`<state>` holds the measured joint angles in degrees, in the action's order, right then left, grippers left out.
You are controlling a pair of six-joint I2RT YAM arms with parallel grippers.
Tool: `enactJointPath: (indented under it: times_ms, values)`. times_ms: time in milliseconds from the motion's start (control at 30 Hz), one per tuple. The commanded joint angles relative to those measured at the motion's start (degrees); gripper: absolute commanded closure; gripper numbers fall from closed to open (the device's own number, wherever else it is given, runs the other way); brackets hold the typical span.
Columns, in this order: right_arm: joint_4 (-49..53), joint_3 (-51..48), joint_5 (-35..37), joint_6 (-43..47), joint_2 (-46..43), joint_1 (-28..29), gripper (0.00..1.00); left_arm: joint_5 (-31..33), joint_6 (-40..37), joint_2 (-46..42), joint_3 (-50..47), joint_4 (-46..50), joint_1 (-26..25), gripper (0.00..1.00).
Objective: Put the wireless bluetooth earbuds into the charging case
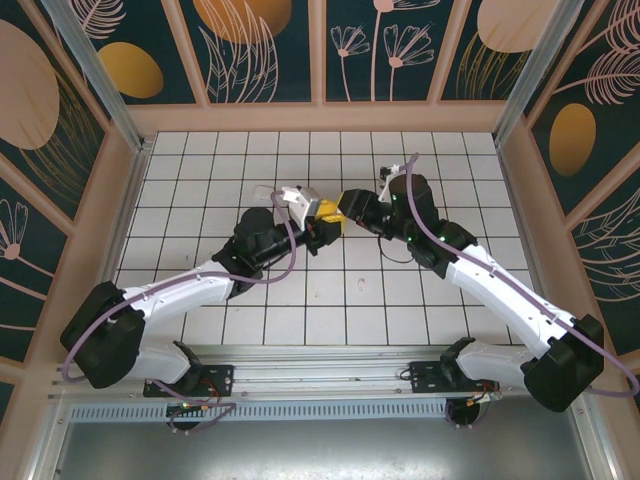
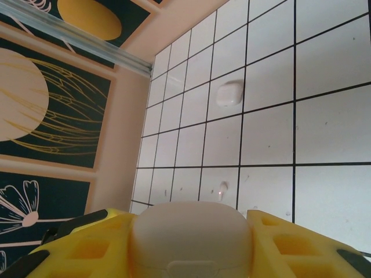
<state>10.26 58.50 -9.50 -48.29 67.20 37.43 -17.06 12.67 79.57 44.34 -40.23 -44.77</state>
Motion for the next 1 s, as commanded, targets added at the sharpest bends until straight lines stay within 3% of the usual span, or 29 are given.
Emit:
enactJointPath:
  times_ms: [0, 267, 433, 700, 967]
  values:
    - [-3.06, 0.2, -2.3, -0.99, -1.17, 0.25, 0.6, -0.9, 1.18, 1.48, 2.25, -4.34, -0.5, 0.64]
    - [-5.95, -1.48, -3.64, -3.17, -1.7, 0.23, 0.59, -0.45, 3.72, 3.38, 1.99, -8.08, -0.52, 0.71]
    - [-6.97, -2.71, -3.89, -3.58, -1.78, 0.19, 0.58, -0.75, 5.13, 4.14, 2.15, -9.49, -0.45, 0.81]
    - [-7.23, -3.57, -1.5, -1.69, -3.78, 0.06, 0.38, -0.23, 8.11, 3.55, 0.73, -10.84, -0.49, 0.89]
    - [-6.71, -3.53, 6.59, 2.04, -11.72, -0.25, 0.31, 1.12, 12.88, 0.91, 1.07, -6.88, 0.36, 0.92]
